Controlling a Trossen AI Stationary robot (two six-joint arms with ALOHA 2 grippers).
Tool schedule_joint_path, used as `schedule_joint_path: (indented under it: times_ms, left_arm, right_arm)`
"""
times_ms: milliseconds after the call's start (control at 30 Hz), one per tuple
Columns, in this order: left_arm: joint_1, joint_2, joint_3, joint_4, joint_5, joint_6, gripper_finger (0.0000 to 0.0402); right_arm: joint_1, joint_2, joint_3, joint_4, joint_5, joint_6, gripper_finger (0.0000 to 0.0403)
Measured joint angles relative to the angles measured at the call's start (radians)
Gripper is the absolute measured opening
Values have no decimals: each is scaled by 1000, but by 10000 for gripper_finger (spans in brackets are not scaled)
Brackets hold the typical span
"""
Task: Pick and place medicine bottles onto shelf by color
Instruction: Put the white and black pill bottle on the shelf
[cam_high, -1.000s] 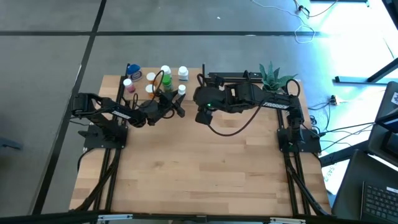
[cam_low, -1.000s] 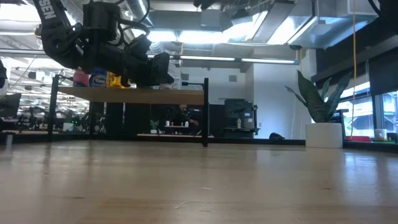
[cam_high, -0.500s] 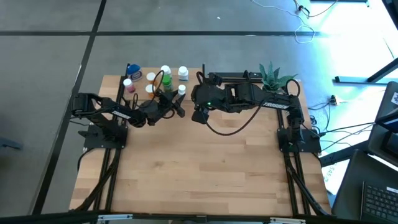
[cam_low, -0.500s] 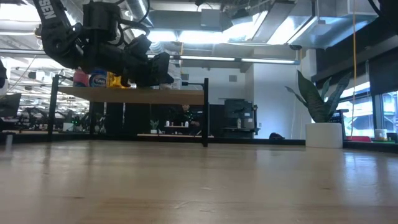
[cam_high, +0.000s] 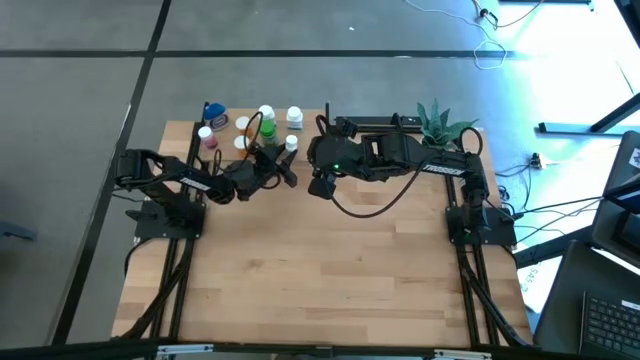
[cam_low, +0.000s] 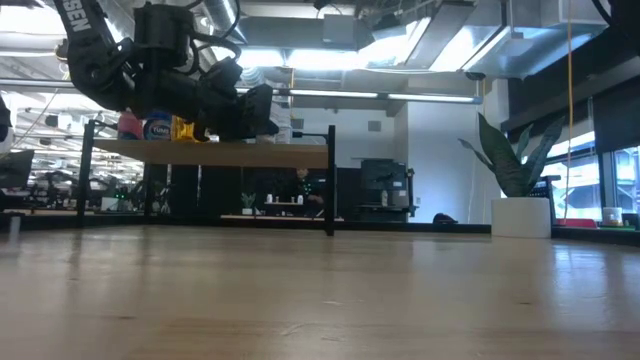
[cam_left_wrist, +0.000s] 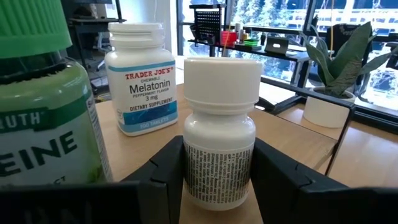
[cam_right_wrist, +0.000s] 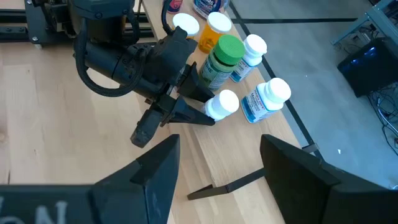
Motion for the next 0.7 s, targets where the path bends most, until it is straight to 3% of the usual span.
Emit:
schedule_joint_path:
  times_ms: [333,700]
  left_arm:
    - [1,0,0,1,0,5,189]
    - [1,0,0,43,9,77,197]
  right_arm:
    - [0,0,0,0,0,0,225]
    - [0,0,0,0,0,0,225]
